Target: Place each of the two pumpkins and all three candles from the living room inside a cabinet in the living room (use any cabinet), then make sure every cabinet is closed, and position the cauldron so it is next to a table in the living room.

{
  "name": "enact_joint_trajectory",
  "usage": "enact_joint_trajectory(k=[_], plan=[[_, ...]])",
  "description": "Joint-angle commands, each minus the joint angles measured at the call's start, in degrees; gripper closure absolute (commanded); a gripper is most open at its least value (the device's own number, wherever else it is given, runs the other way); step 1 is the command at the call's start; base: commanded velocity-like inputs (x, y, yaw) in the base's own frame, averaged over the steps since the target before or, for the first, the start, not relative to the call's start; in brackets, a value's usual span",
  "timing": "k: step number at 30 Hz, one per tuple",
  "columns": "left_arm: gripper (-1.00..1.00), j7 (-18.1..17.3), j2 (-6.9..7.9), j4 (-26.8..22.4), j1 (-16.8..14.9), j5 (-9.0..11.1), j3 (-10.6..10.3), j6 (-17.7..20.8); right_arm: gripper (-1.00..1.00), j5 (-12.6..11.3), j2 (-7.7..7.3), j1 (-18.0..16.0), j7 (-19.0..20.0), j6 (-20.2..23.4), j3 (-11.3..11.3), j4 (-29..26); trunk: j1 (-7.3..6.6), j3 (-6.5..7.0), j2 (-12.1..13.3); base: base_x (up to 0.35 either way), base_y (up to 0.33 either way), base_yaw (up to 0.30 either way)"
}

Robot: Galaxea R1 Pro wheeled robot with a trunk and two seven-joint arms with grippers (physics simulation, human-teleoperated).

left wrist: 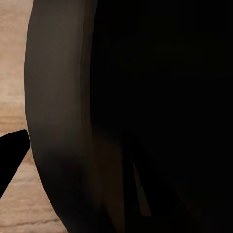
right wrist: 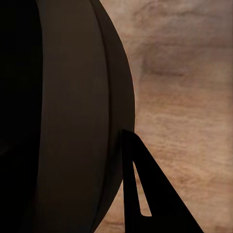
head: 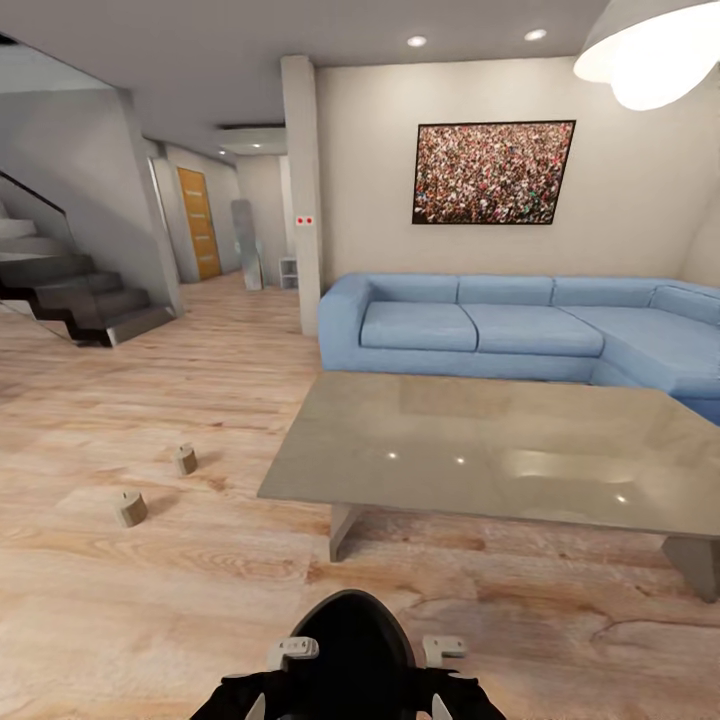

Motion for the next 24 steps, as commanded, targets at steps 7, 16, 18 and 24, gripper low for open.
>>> enact_joint_trajectory(k=[7, 16, 18, 24], plan=[[1.00, 0.18, 1.01, -0.20, -0.03, 0.35, -1.09, -0.45, 1.00, -2.26, -0.09, -0.04, -0.42, 0.29, 1.10, 0.08, 1.53, -1.31, -2.85, 0.001, 0.000, -0.002], [1.00, 0.14, 1.01, -0.11, -0.03, 0.36, -1.09, -0.58, 1.00, -2.26, -0.09, -0.04, -0.42, 0.29, 1.10, 0.09, 3.50, -2.92, -6.46, 0.000, 0.000, 0.000], [1.00, 0.14, 1.01, -0.11, -0.03, 0.34, -1.09, -0.58, 1.00, -2.26, -0.09, -0.04, -0.42, 0.29, 1.10, 0.08, 3.94, -3.28, -7.26, 0.000, 0.000, 0.000], [1.00, 0.14, 1.01, -0.10, -0.03, 0.36, -1.09, -0.65, 1.00, -2.26, -0.09, -0.04, -0.42, 0.29, 1.10, 0.09, 4.60, -3.82, -8.47, 0.000, 0.000, 0.000]])
